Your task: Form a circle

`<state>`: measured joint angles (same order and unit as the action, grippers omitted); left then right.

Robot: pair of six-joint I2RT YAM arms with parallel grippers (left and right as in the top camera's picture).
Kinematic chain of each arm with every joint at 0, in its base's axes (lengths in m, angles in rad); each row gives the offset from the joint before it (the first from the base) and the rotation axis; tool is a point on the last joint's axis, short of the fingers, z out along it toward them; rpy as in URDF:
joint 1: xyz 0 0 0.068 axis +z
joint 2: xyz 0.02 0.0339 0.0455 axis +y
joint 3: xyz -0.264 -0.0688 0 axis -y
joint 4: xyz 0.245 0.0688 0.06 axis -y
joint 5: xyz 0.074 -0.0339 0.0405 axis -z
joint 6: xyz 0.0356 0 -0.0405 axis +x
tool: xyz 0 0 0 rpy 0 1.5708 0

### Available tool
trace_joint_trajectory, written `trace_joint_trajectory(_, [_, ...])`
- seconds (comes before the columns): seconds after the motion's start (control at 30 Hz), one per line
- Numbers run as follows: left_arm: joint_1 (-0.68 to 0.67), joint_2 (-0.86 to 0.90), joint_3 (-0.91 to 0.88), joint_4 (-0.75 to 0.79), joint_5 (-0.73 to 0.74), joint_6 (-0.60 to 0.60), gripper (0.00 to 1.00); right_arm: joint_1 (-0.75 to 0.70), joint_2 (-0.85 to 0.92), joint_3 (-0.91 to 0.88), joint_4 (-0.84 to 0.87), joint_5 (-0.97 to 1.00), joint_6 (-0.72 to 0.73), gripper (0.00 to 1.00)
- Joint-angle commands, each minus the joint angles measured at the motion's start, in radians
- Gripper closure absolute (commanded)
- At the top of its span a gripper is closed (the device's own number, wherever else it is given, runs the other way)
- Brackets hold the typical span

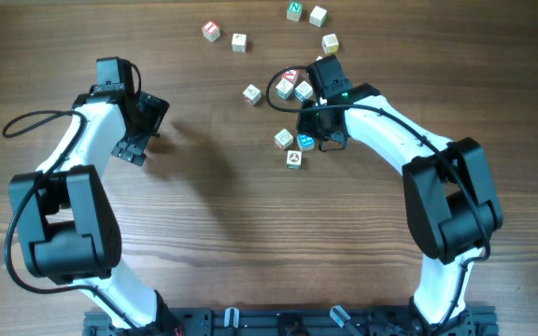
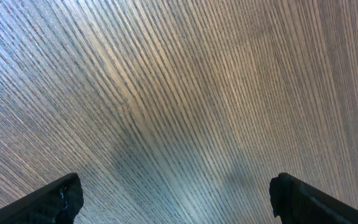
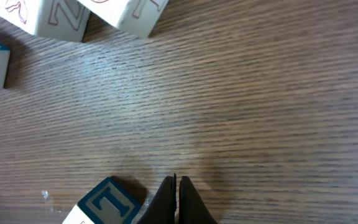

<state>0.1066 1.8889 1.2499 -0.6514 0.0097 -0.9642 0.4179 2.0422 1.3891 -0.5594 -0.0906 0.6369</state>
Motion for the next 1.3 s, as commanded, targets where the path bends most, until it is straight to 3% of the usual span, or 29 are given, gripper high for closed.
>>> trace_joint_trajectory(0.0, [0.001, 0.013, 0.003, 0.0, 0.001, -0.01, 0.0, 0.015, 0.002, 0.008, 0.015, -0.023, -0.039, 0.95])
trace_joint_trajectory(0.33, [0.001, 0.013, 0.003, 0.0, 0.001, -0.01, 0.0, 0.016, 0.002, 0.008, 0.024, -0.022, -0.034, 0.95])
trace_joint_trajectory(0.67, [0.001, 0.013, 0.003, 0.0, 0.001, -0.01, 0.0, 0.016, -0.012, 0.008, -0.096, 0.137, 0.186, 0.95])
trace_joint_trajectory(1.0, [0.001, 0.013, 0.003, 0.0, 0.001, -0.01, 0.0, 0.015, -0.019, 0.008, -0.109, 0.15, 0.178, 0.95])
trace_joint_trajectory(1.13, [0.001, 0.013, 0.003, 0.0, 0.001, -0.01, 0.0, 0.014, -0.019, 0.008, -0.199, 0.174, 0.286, 0.95])
trace_joint_trajectory(1.27, [0.001, 0.013, 0.003, 0.0, 0.001, -0.01, 0.0, 0.022, -0.019, 0.008, -0.216, 0.145, 0.234, 0.95])
